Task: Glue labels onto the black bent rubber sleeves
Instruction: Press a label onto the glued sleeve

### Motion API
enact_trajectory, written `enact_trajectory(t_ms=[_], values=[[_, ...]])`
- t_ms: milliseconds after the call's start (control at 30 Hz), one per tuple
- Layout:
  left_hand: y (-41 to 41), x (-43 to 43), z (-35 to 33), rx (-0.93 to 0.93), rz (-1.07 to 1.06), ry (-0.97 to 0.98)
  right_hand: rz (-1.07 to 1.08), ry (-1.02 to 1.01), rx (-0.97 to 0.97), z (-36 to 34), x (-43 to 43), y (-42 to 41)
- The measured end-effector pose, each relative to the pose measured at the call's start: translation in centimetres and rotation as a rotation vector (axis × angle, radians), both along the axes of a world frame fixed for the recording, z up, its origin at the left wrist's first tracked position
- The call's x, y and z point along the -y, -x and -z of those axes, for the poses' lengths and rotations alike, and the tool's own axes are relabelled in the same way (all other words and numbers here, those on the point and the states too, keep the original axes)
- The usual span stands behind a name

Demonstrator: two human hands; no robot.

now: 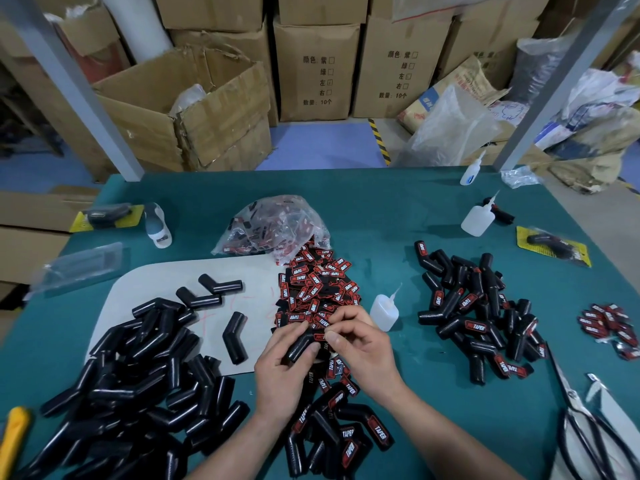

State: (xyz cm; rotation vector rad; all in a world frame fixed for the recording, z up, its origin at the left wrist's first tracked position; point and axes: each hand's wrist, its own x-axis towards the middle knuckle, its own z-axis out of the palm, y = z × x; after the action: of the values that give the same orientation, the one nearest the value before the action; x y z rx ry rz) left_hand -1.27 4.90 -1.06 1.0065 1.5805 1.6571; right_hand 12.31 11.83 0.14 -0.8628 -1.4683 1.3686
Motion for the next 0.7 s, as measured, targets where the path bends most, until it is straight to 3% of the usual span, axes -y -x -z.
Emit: enact_trajectory(t_ms=[700], values=[[0.19, -0.14, 0.59, 0.002, 0.016, -0.028, 0.020, -0.053, 0.036, 0.47, -0.14, 0.19]])
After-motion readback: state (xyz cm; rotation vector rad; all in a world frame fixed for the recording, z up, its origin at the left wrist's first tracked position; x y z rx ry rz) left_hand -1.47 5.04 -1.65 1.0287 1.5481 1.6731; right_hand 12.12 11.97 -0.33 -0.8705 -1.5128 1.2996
